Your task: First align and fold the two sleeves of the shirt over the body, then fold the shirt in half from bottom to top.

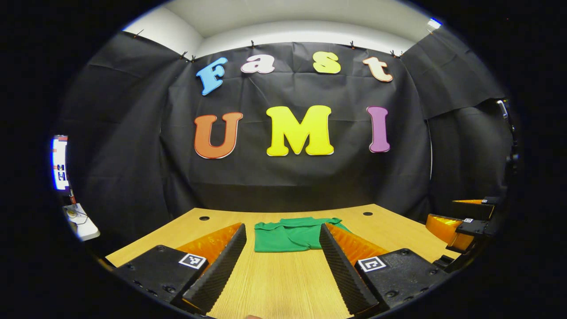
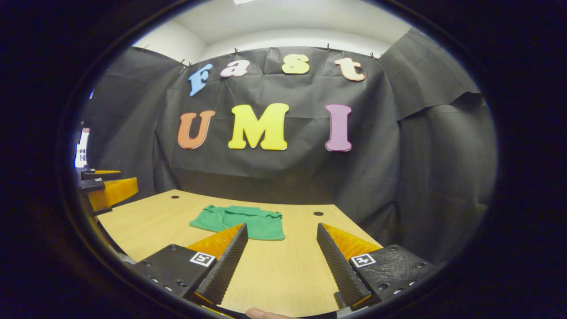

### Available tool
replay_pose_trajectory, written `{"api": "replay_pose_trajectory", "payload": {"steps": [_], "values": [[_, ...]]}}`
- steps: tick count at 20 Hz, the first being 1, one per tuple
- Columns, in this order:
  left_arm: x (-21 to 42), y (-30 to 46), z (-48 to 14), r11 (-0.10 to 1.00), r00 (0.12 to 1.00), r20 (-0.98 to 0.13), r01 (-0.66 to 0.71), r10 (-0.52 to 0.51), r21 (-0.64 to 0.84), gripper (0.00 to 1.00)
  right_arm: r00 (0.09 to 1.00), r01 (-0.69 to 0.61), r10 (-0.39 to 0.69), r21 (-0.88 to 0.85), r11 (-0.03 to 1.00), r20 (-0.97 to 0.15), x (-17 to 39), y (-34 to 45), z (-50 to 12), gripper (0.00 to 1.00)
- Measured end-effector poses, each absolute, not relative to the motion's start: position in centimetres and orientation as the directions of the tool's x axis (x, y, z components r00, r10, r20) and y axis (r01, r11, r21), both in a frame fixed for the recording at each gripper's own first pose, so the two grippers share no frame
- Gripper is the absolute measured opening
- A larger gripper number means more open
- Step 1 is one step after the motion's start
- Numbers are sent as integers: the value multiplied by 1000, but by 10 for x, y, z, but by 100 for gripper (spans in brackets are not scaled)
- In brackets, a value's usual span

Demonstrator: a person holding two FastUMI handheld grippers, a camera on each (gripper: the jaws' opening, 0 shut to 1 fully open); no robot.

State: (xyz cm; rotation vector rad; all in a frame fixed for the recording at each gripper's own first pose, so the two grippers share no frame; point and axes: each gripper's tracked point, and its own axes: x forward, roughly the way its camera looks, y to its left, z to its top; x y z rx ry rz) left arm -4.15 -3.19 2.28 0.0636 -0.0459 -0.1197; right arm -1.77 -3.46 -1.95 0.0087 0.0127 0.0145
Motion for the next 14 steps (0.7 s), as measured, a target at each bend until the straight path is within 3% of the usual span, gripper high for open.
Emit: {"api": "replay_pose_trajectory", "payload": {"steps": [2, 3, 4, 14], "values": [[-38, -30, 24, 993, 994, 60, 88, -93, 79, 100, 1000, -21, 21, -14, 1000, -5, -16, -34, -21, 95], [-34, -35, 19, 992, 993, 55, 95, -100, 81, 95, 1000, -25, 25, -27, 999, -1, -15, -35, -22, 95], [-32, -37, 16, 992, 993, 55, 101, -106, 79, 100, 1000, -25, 25, -30, 999, 4, -14, -36, -24, 95], [-22, -20, 14, 998, 995, 71, 65, -63, -16, 100, 999, -30, 30, -9, 999, -28, -4, -35, -39, 96]]}}
